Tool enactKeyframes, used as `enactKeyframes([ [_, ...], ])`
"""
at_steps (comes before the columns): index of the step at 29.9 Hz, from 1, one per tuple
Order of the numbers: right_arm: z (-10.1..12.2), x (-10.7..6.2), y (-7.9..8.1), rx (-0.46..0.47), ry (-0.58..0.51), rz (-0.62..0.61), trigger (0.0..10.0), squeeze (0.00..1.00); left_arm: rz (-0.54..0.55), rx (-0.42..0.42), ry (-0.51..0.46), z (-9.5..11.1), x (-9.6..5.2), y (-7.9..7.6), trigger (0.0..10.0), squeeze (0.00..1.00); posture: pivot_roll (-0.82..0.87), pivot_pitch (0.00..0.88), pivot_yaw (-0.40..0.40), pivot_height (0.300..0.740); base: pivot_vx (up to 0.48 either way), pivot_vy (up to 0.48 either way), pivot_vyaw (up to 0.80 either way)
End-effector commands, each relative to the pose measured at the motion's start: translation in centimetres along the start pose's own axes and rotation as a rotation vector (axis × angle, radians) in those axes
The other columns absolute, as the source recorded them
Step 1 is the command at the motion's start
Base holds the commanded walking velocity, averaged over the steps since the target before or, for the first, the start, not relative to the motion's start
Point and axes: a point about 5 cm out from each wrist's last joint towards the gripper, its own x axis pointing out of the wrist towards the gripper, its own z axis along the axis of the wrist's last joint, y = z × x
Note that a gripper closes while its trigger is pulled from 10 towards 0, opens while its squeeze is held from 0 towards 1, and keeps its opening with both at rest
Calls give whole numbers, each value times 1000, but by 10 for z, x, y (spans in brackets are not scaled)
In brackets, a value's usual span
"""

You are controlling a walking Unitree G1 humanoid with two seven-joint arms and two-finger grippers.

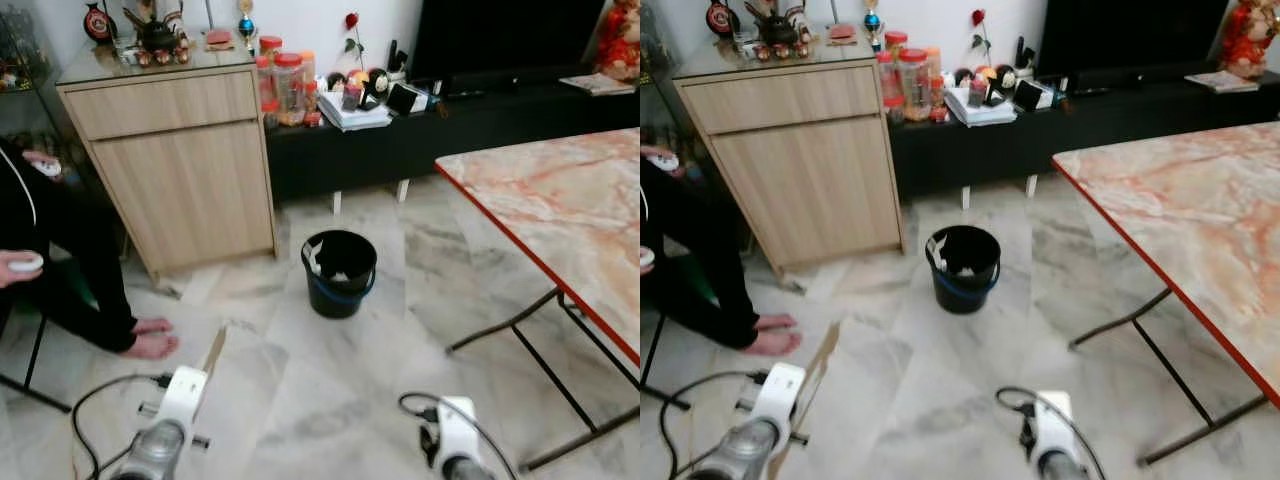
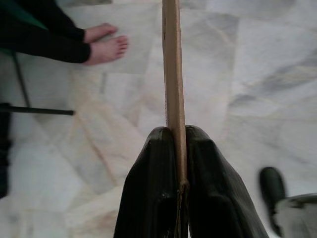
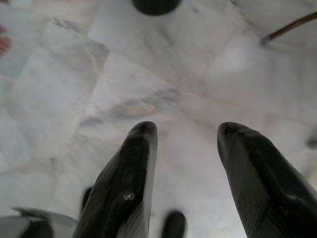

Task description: Picking trash to rubbish bin

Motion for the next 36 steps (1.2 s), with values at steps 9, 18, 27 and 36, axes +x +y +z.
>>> enactKeyframes([
  [9,0,-1,-8,-25,0,-20,10000,0,-14,14,1,1,0,-6,10000,0,180,0,43,740,319,0,0],
  [18,-1,-1,-4,-53,-3,0,10000,0,-17,20,10,-3,-1,-6,10000,0,185,0,48,740,320,0,426],
  [27,-2,-1,0,-44,-4,10,10000,0,-23,26,12,-4,-1,-7,10000,0,188,0,50,740,319,0,0],
  [36,-4,-1,1,-34,2,15,10000,0,-30,37,5,-2,0,-9,10000,0,190,0,53,740,321,0,0],
])
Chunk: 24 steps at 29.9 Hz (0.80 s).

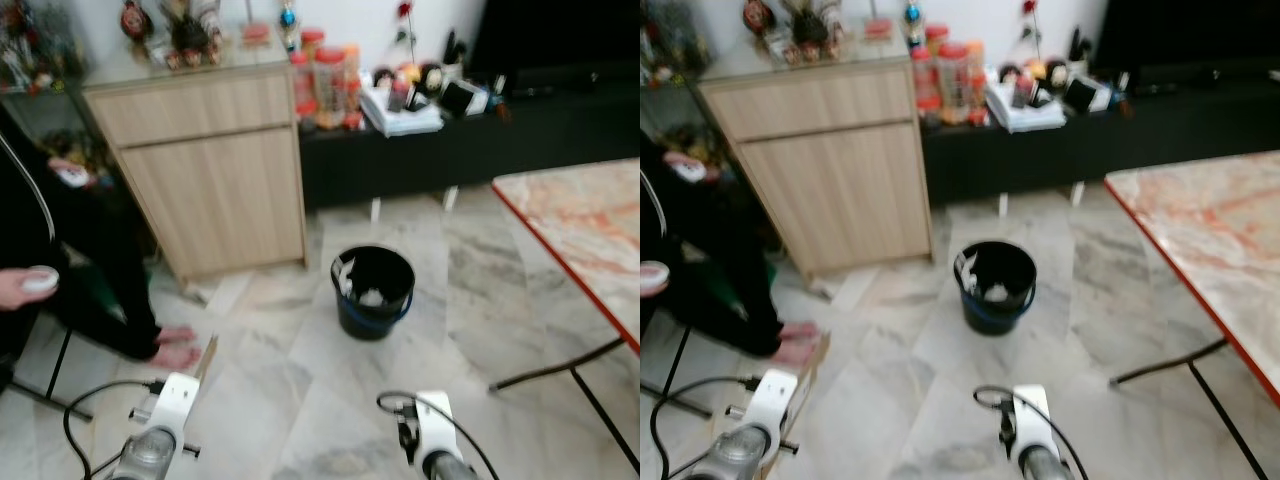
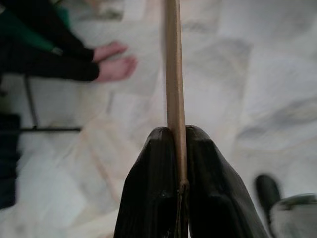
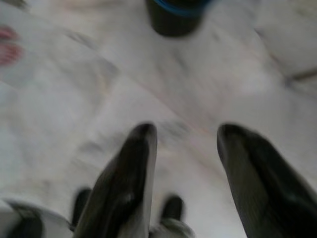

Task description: Picking trash to rubbish bin

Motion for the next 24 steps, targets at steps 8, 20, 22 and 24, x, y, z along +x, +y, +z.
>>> enactKeyframes([
  [8,8,2,12,7,-25,35,10000,0,32,36,22,-4,-1,13,10000,0,184,0,56,740,322,0,0],
  [20,9,2,12,13,-34,34,10000,0,31,20,15,-2,-1,12,10000,0,186,0,53,740,337,0,0],
  [22,10,3,12,11,-39,40,10000,0,30,20,15,-2,-1,12,10000,0,187,0,52,740,337,0,0],
  [24,11,3,12,12,-41,40,10000,0,28,20,14,-2,0,11,10000,0,183,0,53,740,339,0,-800],
])
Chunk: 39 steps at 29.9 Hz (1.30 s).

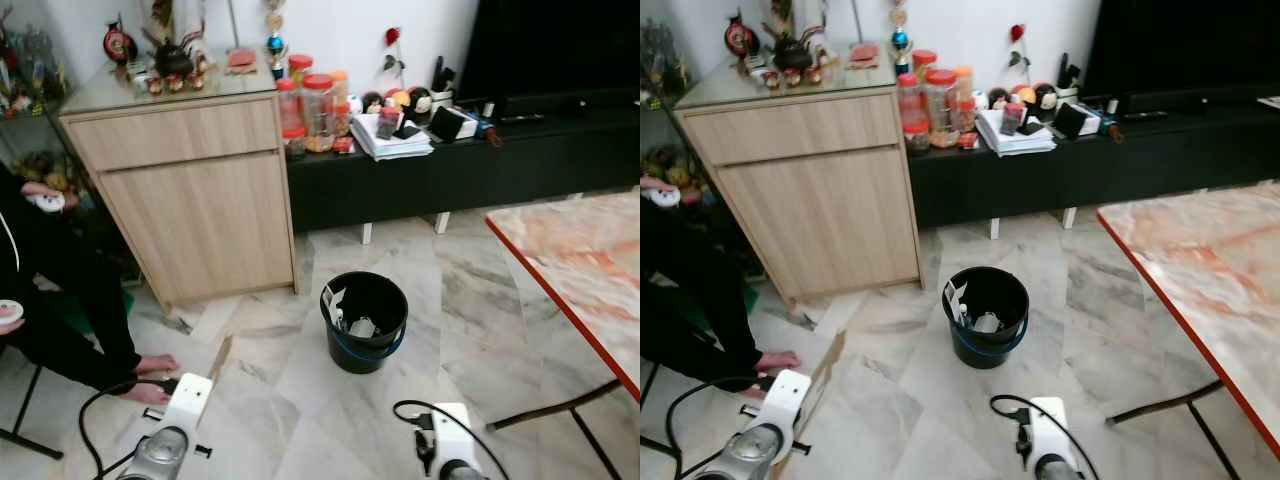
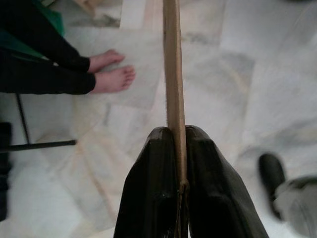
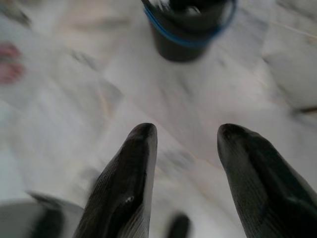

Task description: Picking trash to rubbish bin

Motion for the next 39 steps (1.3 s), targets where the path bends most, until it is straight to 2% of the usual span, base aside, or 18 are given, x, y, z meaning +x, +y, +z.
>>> enactKeyframes([
  [1,-2,-2,-10,0,-2,-26,10000,0,-2,2,-24,10,2,-1,10000,0,184,0,53,740,341,0,0],
  [24,6,0,-14,-8,-28,-26,10000,0,22,-10,-9,12,3,0,10000,0,190,0,48,740,376,0,0],
  [39,8,1,-14,-7,-29,-17,10000,0,20,-7,7,4,2,-1,10000,0,194,0,39,740,428,0,0],
])
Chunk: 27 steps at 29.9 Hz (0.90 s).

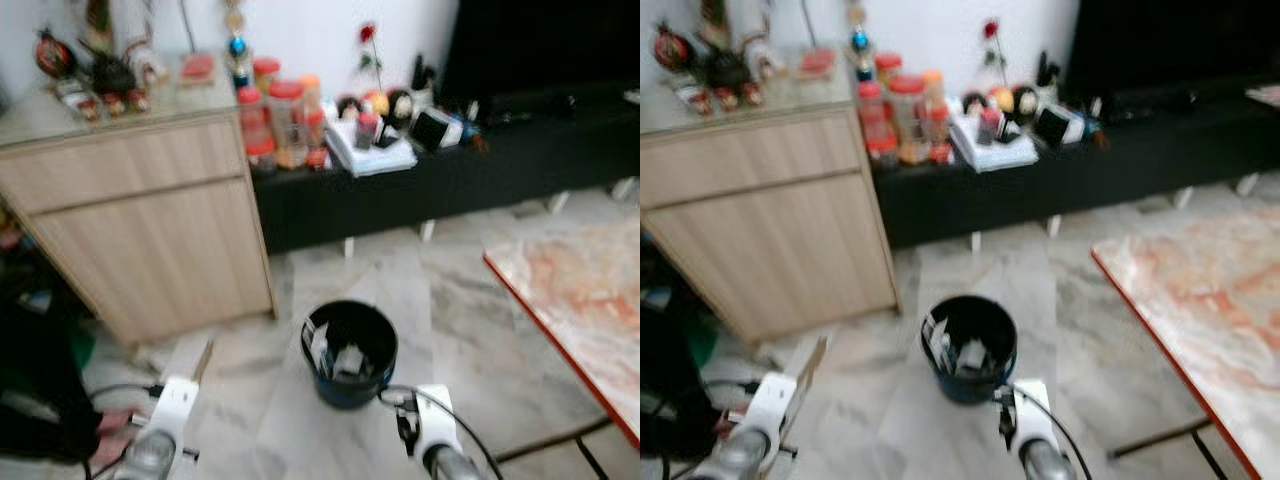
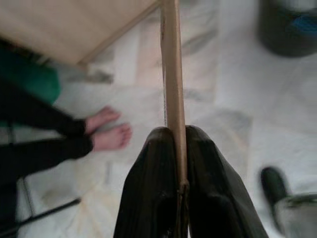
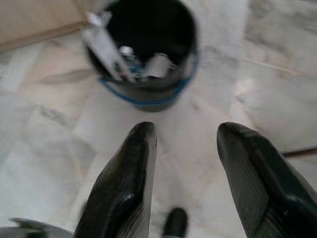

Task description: Picking trash to rubbish bin

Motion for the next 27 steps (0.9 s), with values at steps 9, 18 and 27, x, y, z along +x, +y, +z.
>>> enactKeyframes([
  [9,8,2,2,5,-18,12,10000,0,19,9,-10,4,1,7,10000,0,196,6,37,740,412,0,-408],
  [18,9,3,3,2,-22,16,10000,0,15,5,-12,5,1,5,10000,0,198,6,35,740,422,0,0],
  [27,10,3,3,-10,-26,21,10000,0,17,3,-15,6,1,6,10000,0,199,6,37,740,460,0,0],
])
